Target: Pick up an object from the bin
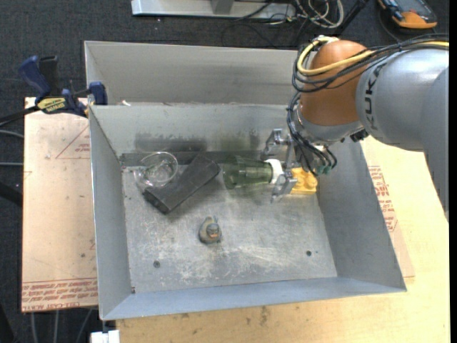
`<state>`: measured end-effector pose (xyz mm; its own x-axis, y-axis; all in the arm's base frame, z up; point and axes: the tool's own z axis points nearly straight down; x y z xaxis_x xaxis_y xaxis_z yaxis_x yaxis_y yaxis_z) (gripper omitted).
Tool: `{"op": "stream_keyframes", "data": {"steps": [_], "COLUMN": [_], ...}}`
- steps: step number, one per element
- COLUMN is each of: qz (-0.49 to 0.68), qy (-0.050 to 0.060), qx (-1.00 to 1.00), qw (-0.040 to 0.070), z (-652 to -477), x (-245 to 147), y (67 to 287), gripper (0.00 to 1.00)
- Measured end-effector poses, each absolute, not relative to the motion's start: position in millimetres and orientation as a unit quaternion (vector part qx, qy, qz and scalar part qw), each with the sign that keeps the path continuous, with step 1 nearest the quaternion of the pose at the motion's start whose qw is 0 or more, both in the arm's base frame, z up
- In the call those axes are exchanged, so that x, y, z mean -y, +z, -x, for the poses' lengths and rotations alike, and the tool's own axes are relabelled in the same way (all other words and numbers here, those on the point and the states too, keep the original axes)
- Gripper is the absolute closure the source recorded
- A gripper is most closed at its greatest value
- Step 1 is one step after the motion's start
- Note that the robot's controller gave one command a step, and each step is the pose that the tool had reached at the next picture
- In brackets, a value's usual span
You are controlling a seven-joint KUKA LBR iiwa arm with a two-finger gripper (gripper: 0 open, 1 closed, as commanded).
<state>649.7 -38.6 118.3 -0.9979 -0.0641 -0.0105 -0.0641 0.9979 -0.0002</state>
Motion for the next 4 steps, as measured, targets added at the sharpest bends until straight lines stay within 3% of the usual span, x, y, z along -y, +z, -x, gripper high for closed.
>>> {"op": "stream_keyframes", "data": {"steps": [1,2,3,4], "qz": [-0.017,-0.043,-0.043,-0.034], "qy": [0.001,0.000,-0.001,0.000], "qx": [-1.000,-0.999,-0.999,-0.999], "qw": [-0.001,0.006,0.006,0.002], "z": [-648.6,-661.2,-661.2,-653.0], "x": [20,-18,-18,-15], "y": [96,84,84,229], "gripper": [0.00,1.00,1.00,1.00]}}
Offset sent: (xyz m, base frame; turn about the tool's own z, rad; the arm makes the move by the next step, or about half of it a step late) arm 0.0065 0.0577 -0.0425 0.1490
